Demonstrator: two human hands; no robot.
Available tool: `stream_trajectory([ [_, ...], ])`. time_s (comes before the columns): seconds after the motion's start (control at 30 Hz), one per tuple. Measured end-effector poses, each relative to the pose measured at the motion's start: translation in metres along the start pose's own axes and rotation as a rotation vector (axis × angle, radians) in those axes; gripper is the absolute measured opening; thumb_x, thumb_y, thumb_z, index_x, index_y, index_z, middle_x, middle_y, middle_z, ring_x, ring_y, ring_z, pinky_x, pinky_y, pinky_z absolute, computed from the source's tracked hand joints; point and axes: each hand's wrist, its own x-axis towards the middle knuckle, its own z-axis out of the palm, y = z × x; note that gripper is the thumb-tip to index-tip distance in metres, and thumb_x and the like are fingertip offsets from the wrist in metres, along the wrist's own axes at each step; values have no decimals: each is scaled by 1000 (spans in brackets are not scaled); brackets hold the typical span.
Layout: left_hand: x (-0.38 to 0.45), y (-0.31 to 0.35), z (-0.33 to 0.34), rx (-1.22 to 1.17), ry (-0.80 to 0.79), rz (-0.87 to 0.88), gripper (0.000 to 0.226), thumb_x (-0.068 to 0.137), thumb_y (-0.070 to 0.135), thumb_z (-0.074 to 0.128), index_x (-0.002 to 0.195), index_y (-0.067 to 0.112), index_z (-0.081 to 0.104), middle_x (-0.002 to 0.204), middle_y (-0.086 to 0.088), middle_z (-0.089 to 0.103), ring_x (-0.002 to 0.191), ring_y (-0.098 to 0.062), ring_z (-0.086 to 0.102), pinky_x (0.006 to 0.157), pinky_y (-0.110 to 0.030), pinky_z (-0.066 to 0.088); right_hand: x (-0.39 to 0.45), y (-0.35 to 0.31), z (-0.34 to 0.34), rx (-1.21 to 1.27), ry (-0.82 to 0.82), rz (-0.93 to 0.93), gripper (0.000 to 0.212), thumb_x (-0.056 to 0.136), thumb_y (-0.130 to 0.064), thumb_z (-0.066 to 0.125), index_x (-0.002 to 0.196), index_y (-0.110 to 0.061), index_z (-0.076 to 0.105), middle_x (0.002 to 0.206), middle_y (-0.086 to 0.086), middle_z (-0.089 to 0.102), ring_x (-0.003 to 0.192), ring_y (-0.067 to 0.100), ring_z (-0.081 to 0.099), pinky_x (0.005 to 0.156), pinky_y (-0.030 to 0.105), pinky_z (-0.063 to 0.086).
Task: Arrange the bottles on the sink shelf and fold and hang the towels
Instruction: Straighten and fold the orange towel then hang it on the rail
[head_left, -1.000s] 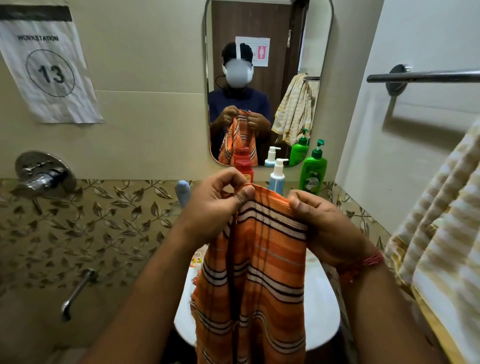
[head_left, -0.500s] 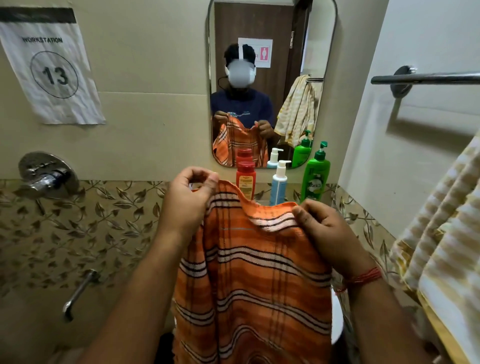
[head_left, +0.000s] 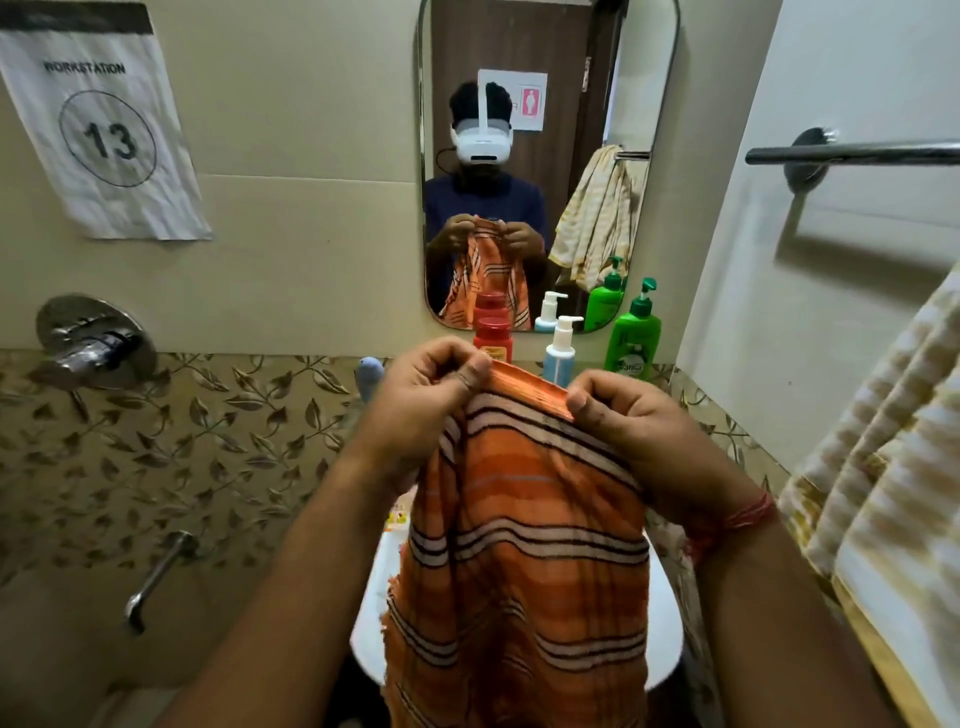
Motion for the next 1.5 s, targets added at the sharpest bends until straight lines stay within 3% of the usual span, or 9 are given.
stream_trajectory([
  [0.2, 11, -9, -36, -103, 404, -50, 28, 97, 22, 62, 72, 26, 75, 70, 2, 69, 66, -17, 62, 66, -34, 55, -22, 16, -44, -122, 271, 6, 56, 59, -71, 78, 79, -20, 69, 78, 5, 66, 72, 21, 61, 70, 42, 51],
  [0.27, 7, -8, -25, 68, 266, 5, 9, 93, 31, 65, 92, 29, 75, 88, 3, 74, 80, -17, 69, 74, -35, 56, -18, 7, -38, -220, 263, -38, 39, 78, -60, 67, 81, -21, 68, 75, -1, 65, 71, 18, 62, 70, 43, 52],
  [0.4, 0, 1, 11, 279, -247, 9, 53, 84, 47, 67, 135, 39, 57, 125, 13, 67, 116, -5, 65, 92, -31, 57, -4, -17, -5, -458, 116, -142, 27, 95, -40, 51, 81, -24, 67, 74, -9, 65, 70, 6, 62, 64, 27, 49],
  [0.63, -4, 0, 19, 381, -269, 36, 18, 89, 37, 66, 90, 19, 71, 96, -11, 70, 94, -26, 70, 85, -52, 59, -5, -21, 0, -493, 59, -89, 27, 82, -46, 66, 91, -21, 66, 81, -3, 66, 72, 8, 65, 60, 22, 54],
  [0.83, -7, 0, 24, 367, -147, 76, 47, 89, 56, 59, 85, 10, 70, 88, -22, 67, 87, -40, 65, 81, -62, 54, -5, -11, 10, -691, 123, -171, 6, 92, -30, 65, 95, -25, 68, 82, -9, 66, 76, 7, 62, 64, 24, 52],
  [1.07, -6, -3, 23, 333, -108, 29, 70, 77, 77, 58, 83, 8, 68, 83, -27, 67, 80, -47, 65, 76, -63, 56, 2, 13, 13, -904, 306, -259, 22, 90, -6, 55, 101, -19, 69, 93, -5, 66, 86, 12, 58, 74, 26, 49],
  [1.2, -7, -1, 16, 159, -13, -52, 52, 74, 60, 64, 76, 9, 67, 69, -8, 65, 64, -21, 63, 63, -40, 55, -1, 36, 5, -630, 394, -144, 13, 89, -15, 60, 90, -25, 68, 83, -7, 67, 79, 13, 64, 67, 36, 54],
  [1.3, -5, -6, 2, 39, 83, -106, 68, 68, 60, 69, 87, -5, 65, 76, -16, 67, 69, -26, 63, 67, -37, 54, -4, 50, -2, -427, 393, -87, 7, 91, -25, 66, 86, -22, 67, 80, 0, 67, 77, 21, 65, 70, 47, 55],
  [1.5, -3, -11, -15, -42, 248, -161, 44, 68, 55, 72, 81, 13, 72, 76, -11, 71, 71, -27, 65, 73, -39, 55, -13, 62, -14, 125, 253, 54, 24, 81, -16, 73, 83, -5, 51, 74, 10, 55, 65, 20, 56, 57, 31, 50],
])
